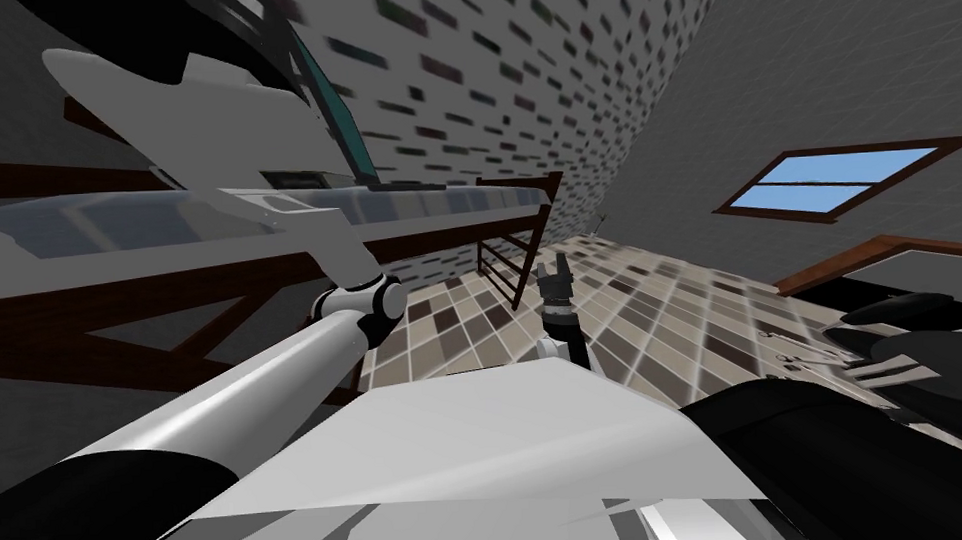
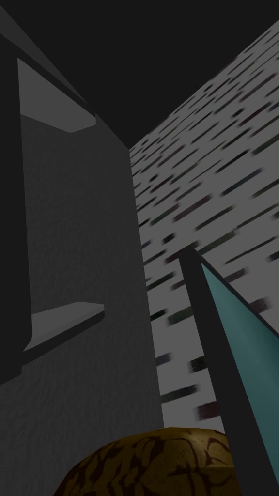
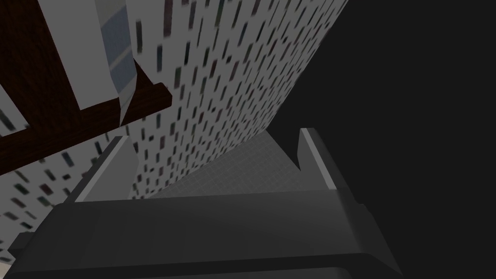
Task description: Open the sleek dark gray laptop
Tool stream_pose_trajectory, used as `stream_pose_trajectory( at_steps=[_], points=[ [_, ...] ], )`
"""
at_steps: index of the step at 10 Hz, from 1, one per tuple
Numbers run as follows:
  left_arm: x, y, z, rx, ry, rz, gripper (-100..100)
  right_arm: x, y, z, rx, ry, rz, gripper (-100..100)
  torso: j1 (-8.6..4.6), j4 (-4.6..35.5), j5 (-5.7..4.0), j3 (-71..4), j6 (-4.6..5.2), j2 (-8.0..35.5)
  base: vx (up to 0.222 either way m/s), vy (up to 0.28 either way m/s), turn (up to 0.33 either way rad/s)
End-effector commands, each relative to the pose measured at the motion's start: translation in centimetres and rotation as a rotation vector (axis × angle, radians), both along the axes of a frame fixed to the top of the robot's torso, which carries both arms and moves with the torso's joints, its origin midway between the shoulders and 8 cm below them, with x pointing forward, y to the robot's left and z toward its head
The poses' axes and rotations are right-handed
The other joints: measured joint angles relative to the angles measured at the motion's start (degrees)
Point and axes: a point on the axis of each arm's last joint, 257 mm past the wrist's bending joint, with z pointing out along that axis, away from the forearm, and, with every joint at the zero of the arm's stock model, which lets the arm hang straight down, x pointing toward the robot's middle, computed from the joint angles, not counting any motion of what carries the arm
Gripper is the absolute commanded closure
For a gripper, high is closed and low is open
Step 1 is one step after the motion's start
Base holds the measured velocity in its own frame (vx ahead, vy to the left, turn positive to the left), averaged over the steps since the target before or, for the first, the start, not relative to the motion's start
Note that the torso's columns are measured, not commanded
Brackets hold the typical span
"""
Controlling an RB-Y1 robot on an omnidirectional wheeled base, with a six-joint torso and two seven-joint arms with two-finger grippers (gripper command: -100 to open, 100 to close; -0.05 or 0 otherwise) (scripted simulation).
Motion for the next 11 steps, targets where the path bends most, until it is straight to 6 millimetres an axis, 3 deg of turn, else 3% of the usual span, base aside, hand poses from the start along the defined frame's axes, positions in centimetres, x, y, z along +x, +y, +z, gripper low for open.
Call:
stream_pose_trajectory(
  at_steps=[1, 7, 8, 11],
  points=[
    [0.5, 0.9, 0.9, -0.016, 0.048, 0.027, -100, 0.0, 0.0, 0.0, 0.000, 0.000, 0.000, 0, 0.04, 0.01, 0.01, 0.04, 0.00, 0.07, 0.044, -0.014, 0.010],
    [-0.2, 1.4, 4.0, -0.058, 0.118, 0.040, -100, 0.0, 0.0, 0.0, 0.000, 0.000, 0.000, 0, 0.03, 0.04, 0.01, 0.07, -0.01, 0.09, 0.044, -0.011, 0.012],
    [0.4, 2.3, 3.9, -0.067, 0.161, 0.064, -100, 0.0, 0.0, 0.0, 0.000, 0.000, 0.000, 0, 0.02, 0.02, 0.00, 0.04, 0.00, 0.07, 0.068, -0.013, 0.023],
    [0.0, 2.4, 4.9, -0.089, 0.206, 0.061, -100, 0.0, 0.0, 0.0, 0.000, 0.000, 0.000, 0, 0.03, 0.01, 0.01, 0.06, 0.01, 0.11, 0.040, -0.006, 0.011]
  ],
)
